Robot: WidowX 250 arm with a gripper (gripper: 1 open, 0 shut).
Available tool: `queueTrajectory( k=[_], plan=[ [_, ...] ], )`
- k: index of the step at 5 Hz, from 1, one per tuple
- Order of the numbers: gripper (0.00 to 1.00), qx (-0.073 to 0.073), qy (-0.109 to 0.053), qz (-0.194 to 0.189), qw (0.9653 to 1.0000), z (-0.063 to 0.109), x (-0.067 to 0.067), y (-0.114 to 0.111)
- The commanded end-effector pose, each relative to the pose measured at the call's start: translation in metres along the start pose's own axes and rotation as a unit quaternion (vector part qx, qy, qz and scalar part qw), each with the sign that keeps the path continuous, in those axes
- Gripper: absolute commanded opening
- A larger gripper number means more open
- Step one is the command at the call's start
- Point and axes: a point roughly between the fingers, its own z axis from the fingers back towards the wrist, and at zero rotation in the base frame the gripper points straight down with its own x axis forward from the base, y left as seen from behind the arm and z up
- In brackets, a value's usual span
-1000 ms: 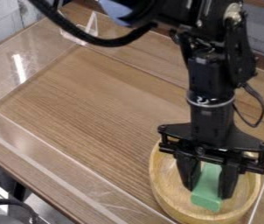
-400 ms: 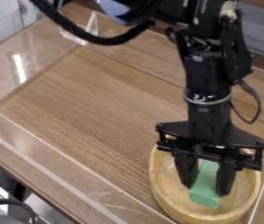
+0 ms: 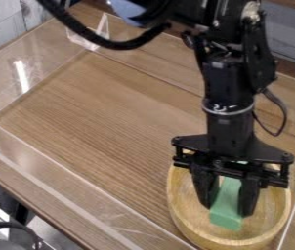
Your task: Put the green block in the brown bowl
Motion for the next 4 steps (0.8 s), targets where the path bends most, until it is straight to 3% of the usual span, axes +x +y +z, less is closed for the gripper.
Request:
queueTrajectory(
  k=[1, 4],
  plan=[
    [0.0, -0.013, -0.022, 0.0, 0.9997, 0.0101, 0.0093, -0.0037],
    [0.0, -0.015, -0.02, 0.005, 0.9997, 0.0081, 0.0138, 0.0016]
  ],
)
